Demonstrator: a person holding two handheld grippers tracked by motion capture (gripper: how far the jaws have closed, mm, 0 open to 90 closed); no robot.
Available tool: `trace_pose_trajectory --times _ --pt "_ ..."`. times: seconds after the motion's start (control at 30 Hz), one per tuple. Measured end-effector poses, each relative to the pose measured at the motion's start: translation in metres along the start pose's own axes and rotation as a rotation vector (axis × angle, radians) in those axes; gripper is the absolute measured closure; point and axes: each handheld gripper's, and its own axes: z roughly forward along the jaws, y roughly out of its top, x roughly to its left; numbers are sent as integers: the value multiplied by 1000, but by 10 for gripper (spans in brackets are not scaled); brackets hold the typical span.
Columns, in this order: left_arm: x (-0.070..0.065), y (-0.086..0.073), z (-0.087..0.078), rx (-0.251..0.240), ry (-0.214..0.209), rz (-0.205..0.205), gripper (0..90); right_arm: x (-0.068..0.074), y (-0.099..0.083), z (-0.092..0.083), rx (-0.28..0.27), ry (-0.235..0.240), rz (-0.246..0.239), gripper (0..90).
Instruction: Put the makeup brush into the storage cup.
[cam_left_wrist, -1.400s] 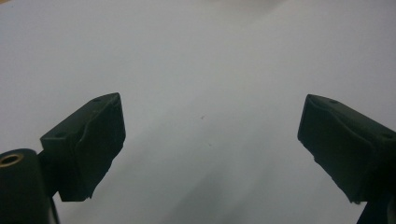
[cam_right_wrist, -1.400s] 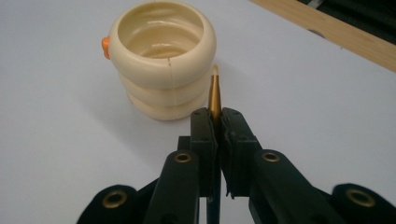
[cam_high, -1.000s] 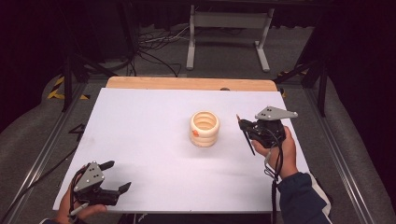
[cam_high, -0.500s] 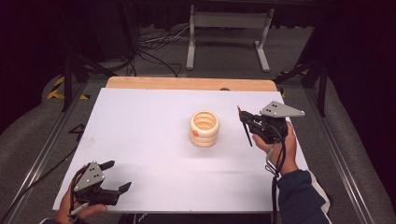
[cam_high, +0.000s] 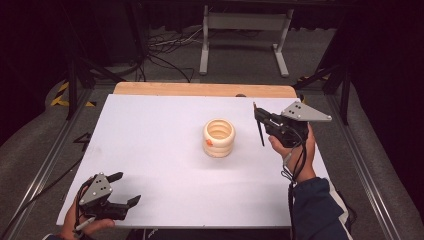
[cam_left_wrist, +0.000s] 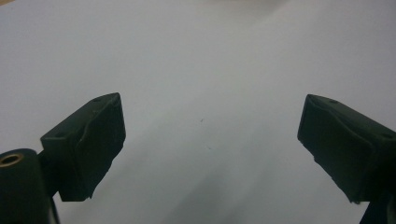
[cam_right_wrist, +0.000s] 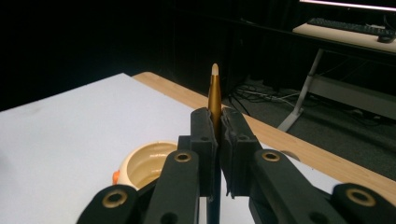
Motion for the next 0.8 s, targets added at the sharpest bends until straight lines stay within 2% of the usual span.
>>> trace_pose_trajectory --times 0.1,0.27,0.8 --pt "0 0 0 -2 0 -2 86 0 1 1 -10 6 3 847" --pt "0 0 -1 -3 0 -2 86 1 4 6 -57 23 18 847" --pt "0 -1 -1 -7 -1 -1 86 8 17 22 -131 43 36 847"
